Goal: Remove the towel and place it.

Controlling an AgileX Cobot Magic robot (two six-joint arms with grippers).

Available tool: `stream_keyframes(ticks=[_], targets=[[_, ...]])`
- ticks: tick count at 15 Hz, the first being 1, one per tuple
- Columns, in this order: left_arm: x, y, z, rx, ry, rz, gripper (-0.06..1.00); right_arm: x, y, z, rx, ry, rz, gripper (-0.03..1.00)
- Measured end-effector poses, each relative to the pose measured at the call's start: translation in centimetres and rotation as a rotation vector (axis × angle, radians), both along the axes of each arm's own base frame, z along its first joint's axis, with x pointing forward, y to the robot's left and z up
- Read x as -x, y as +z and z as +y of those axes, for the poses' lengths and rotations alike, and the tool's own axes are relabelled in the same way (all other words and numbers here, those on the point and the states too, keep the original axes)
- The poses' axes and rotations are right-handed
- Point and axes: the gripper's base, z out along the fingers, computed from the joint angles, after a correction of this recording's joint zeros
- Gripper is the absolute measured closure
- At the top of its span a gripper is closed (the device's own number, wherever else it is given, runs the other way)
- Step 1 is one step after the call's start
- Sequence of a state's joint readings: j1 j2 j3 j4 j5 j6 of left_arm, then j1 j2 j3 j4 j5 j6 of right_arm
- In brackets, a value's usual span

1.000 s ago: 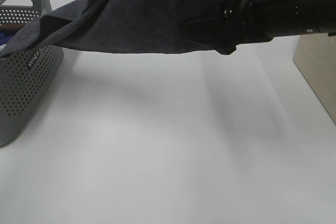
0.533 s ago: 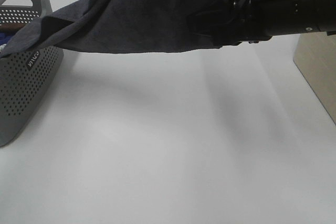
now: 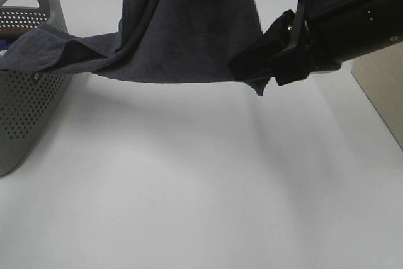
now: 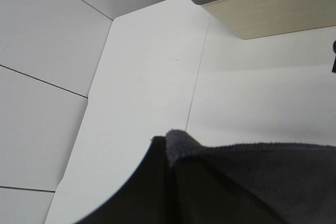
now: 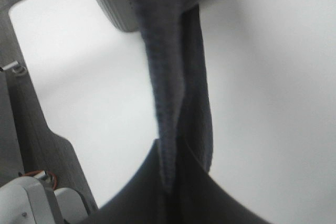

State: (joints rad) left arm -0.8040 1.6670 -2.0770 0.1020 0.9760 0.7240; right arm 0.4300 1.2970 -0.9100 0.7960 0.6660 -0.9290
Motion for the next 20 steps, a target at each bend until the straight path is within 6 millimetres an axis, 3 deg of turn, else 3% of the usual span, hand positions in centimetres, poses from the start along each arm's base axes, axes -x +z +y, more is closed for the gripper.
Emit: stream_keyframes(ticks=[3, 6, 10, 12, 13, 16, 20], targets=[[0.0, 0.0, 0.0, -0.002, 0.001, -0.002, 0.94, -1.1, 2.8, -1.4, 0.171, -0.154, 0.041, 0.96], [-0.1, 0.4, -0.1, 0.026, 0.0, -0.038, 0.94, -1.6, 6.5, -1.9, 0.19, -0.258, 0.027, 0.96], [-1.0, 1.8, 0.1, 0.12, 0.014, -0.17, 0.94, -2.6, 11.2, -3.2, 0.248, -0.366, -0.17, 0.96], [-1.8, 2.2, 0.7, 0.149, 0.037, -0.206, 0.94, -3.0, 12.8, -4.1, 0.299, -0.43, -0.258, 0.96], [-2.8, 2.5, 1.5, 0.183, 0.066, -0.248, 0.94, -3.4, 14.7, -5.0, 0.314, -0.521, -0.357, 0.96], [-5.0, 1.8, 1.6, 0.197, 0.099, -0.277, 0.94, -4.3, 16.5, -5.0, 0.257, -0.574, -0.515, 0.96], [-8.3, 0.9, 1.7, 0.247, 0.136, -0.39, 0.94, -7.1, 16.9, -4.0, 0.254, -0.565, -0.643, 0.96]])
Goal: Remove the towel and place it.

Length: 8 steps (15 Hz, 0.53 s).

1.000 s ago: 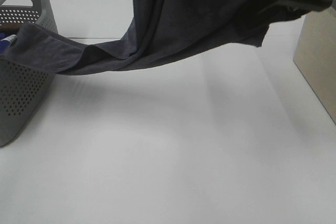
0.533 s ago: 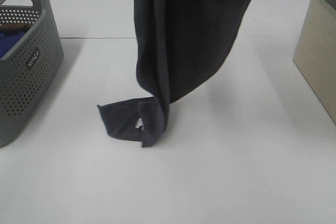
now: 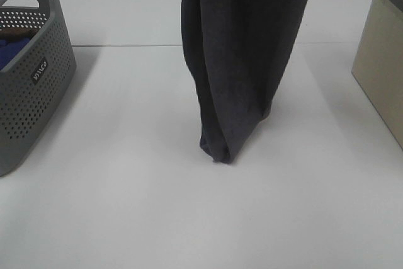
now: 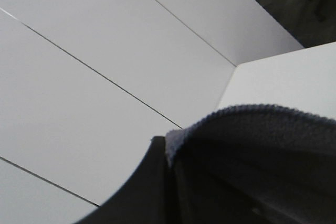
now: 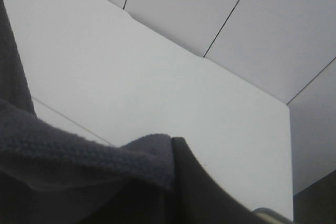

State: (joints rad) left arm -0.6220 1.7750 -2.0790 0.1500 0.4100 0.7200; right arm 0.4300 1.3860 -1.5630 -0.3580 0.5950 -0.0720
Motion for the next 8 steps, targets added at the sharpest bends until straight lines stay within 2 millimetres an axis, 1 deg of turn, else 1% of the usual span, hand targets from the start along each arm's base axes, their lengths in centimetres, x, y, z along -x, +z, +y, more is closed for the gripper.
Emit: stream_keyframes(ticks=[1, 3, 5, 6, 7, 8], targets=[[-0.9, 0.1, 0.3, 0.033, 0.011, -0.062, 0.94, -0.9, 0.5, 0.3, 0.014, -0.007, -0.029, 0.96], [-2.6, 0.1, 0.8, 0.097, 0.023, -0.175, 0.94, -3.5, 1.6, 1.1, 0.039, -0.033, -0.089, 0.96], [-4.6, -0.5, 1.1, 0.155, 0.034, -0.29, 0.94, -6.1, 2.9, 2.0, 0.047, -0.051, -0.163, 0.96], [-7.0, -1.8, 1.7, 0.208, 0.046, -0.403, 0.94, -8.8, 3.8, 3.2, 0.022, -0.053, -0.226, 0.96], [-7.5, -2.1, 1.9, 0.217, 0.051, -0.425, 0.94, -9.5, 4.0, 3.6, 0.005, -0.051, -0.246, 0.96], [-8.8, -3.1, 2.4, 0.238, 0.062, -0.462, 0.94, -10.6, 4.2, 4.2, -0.019, -0.044, -0.285, 0.96]])
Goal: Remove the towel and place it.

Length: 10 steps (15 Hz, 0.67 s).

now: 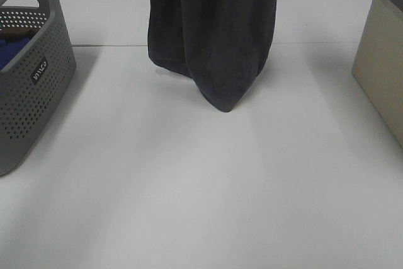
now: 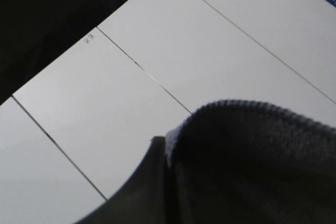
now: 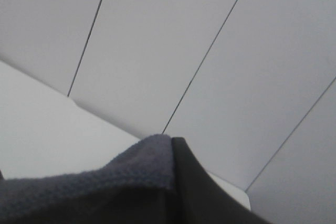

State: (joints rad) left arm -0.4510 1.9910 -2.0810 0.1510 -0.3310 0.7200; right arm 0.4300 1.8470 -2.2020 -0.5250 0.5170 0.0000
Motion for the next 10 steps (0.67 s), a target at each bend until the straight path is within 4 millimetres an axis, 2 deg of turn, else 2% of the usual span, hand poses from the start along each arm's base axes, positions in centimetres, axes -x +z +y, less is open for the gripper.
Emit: stream_keyframes(ticks=[3, 6, 8, 10], targets=[[-3.2, -2.7, 1.8, 0.076, 0.035, -0.057, 0.94, -3.4, -0.2, 0.9, -0.08, 0.039, -0.131, 0.96], [-5.7, -3.9, 3.1, 0.14, 0.059, -0.082, 0.94, -5.6, -1.0, 0.3, -0.134, 0.065, -0.215, 0.96], [-7.5, -4.5, 2.8, 0.175, 0.057, -0.141, 0.94, -7.0, -2.1, 0.7, -0.143, 0.105, -0.264, 0.96], [-8.2, -4.9, 2.5, 0.179, 0.058, -0.151, 0.94, -7.5, -2.8, 0.9, -0.141, 0.113, -0.263, 0.96]])
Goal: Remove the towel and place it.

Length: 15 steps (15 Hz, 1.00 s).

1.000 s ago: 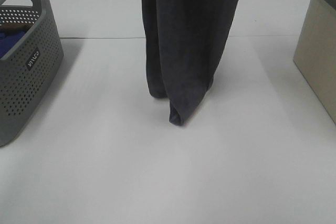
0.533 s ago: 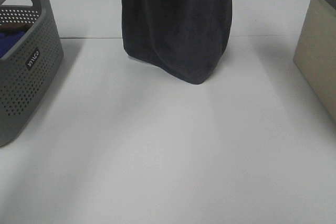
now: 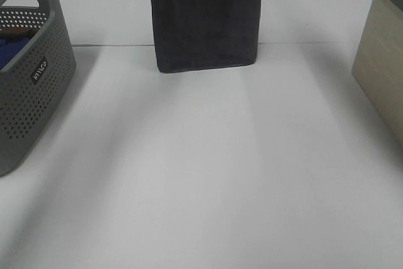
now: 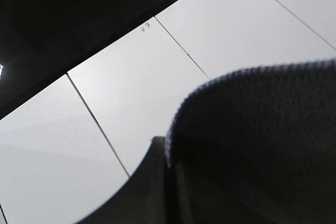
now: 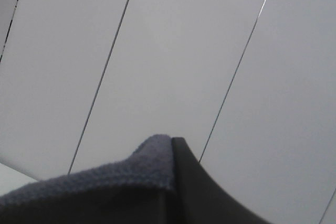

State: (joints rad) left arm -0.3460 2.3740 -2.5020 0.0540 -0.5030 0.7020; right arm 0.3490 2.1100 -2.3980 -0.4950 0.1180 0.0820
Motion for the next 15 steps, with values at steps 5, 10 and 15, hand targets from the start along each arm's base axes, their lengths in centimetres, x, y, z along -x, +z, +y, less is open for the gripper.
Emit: stream_keyframes(ticks=[5, 10, 15], targets=[[-1.1, 0.0, 1.1, 0.053, -0.025, 0.0, 0.94, -0.8, -0.8, -0.5, -0.018, -0.002, 0.013, 0.96], [-2.6, -2.2, 1.2, 0.067, -0.062, 0.334, 0.94, -1.1, -2.1, -0.7, -0.054, -0.03, 0.148, 0.96], [-0.1, -1.8, 0.6, 0.015, -0.004, 0.874, 0.94, 1.2, -2.9, -1.4, -0.14, -0.048, 0.53, 0.96]])
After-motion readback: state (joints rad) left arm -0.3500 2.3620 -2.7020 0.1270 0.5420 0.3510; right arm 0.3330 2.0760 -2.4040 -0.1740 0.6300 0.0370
